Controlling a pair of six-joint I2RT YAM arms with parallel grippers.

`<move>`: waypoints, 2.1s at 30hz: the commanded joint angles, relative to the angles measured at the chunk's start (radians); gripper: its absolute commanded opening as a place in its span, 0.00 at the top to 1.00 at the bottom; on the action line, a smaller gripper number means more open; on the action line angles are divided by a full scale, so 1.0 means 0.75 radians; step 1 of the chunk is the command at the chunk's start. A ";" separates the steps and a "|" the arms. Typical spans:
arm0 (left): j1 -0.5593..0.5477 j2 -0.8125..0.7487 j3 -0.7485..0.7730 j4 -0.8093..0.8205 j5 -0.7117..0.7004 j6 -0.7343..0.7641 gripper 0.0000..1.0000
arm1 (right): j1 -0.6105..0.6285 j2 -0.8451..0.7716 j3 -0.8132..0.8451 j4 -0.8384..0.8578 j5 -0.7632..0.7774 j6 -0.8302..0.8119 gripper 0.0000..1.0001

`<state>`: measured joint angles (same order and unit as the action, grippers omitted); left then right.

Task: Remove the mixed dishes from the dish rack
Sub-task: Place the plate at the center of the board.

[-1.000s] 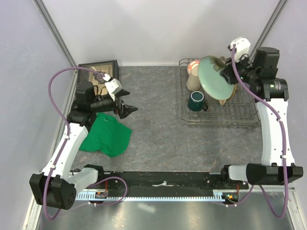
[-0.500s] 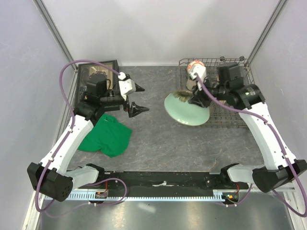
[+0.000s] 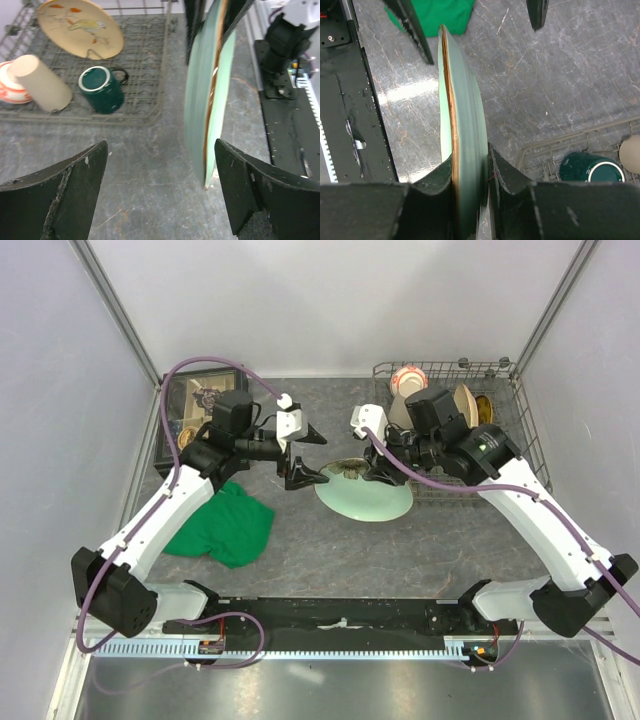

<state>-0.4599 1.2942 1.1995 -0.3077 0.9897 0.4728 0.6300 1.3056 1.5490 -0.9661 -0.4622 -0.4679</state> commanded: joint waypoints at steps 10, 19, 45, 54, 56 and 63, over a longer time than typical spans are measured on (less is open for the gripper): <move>-0.099 0.062 0.029 -0.077 0.116 0.034 0.16 | 0.070 0.020 0.111 0.137 0.056 -0.010 1.00; -0.123 0.099 0.041 -0.077 0.083 0.012 0.60 | 0.076 0.008 0.101 0.153 0.066 -0.004 1.00; -0.127 -0.024 -0.025 -0.046 0.104 0.000 0.98 | 0.076 -0.035 -0.004 0.182 0.160 -0.008 0.52; -0.125 -0.030 -0.022 -0.036 -0.006 0.008 0.98 | 0.074 -0.072 -0.055 0.175 0.168 -0.002 0.28; -0.123 -0.034 -0.020 -0.038 -0.033 0.008 0.98 | 0.076 -0.086 -0.081 0.175 0.176 -0.006 0.20; -0.115 -0.052 -0.029 0.024 -0.099 -0.037 0.98 | 0.076 -0.117 -0.128 0.167 0.223 -0.012 0.07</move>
<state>-0.5472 1.3151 1.1671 -0.3950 0.9020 0.4648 0.6891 1.2476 1.4654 -0.8692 -0.3290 -0.4686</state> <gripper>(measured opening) 0.150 0.907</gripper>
